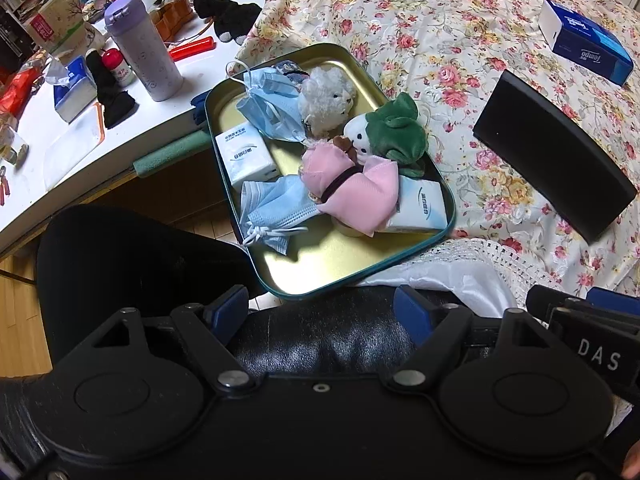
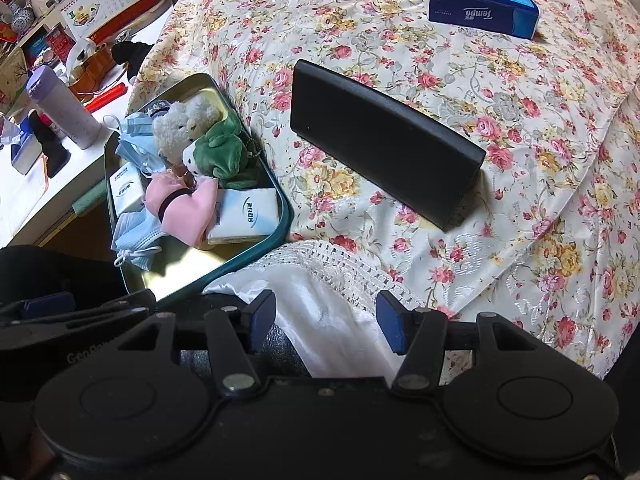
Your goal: Organize soft objects
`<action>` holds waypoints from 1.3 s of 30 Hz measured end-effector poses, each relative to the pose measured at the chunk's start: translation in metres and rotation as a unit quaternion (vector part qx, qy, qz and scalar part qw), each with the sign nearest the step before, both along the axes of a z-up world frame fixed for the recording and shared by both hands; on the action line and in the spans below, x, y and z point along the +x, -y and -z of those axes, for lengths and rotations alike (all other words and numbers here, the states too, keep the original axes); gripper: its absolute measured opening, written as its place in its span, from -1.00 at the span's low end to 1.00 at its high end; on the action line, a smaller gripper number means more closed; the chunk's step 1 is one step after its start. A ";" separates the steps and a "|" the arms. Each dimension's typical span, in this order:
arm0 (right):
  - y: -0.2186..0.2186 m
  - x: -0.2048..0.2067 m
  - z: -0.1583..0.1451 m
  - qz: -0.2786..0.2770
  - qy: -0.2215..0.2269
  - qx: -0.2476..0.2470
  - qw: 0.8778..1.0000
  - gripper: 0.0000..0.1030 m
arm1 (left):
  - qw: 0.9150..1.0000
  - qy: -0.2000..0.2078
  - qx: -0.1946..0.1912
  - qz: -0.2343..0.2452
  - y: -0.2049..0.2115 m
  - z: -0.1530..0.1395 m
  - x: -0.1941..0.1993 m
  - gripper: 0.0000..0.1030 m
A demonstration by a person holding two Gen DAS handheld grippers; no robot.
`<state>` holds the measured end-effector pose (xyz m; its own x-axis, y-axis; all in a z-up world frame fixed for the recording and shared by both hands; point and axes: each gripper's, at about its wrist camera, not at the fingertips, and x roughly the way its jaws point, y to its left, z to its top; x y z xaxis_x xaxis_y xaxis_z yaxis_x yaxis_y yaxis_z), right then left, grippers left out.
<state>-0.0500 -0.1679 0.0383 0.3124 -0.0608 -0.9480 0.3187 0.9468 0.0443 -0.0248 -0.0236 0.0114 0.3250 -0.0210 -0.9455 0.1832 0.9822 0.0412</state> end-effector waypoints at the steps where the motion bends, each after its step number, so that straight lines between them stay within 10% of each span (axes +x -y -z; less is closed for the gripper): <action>1: 0.000 0.000 0.000 0.000 0.000 -0.001 1.000 0.06 | 1.000 0.000 0.000 0.000 0.000 0.000 0.000 0.48; 39: -0.001 0.001 0.009 -0.002 -0.022 -0.018 1.000 0.15 | 1.000 -0.014 0.018 -0.005 -0.004 0.013 -0.004 0.48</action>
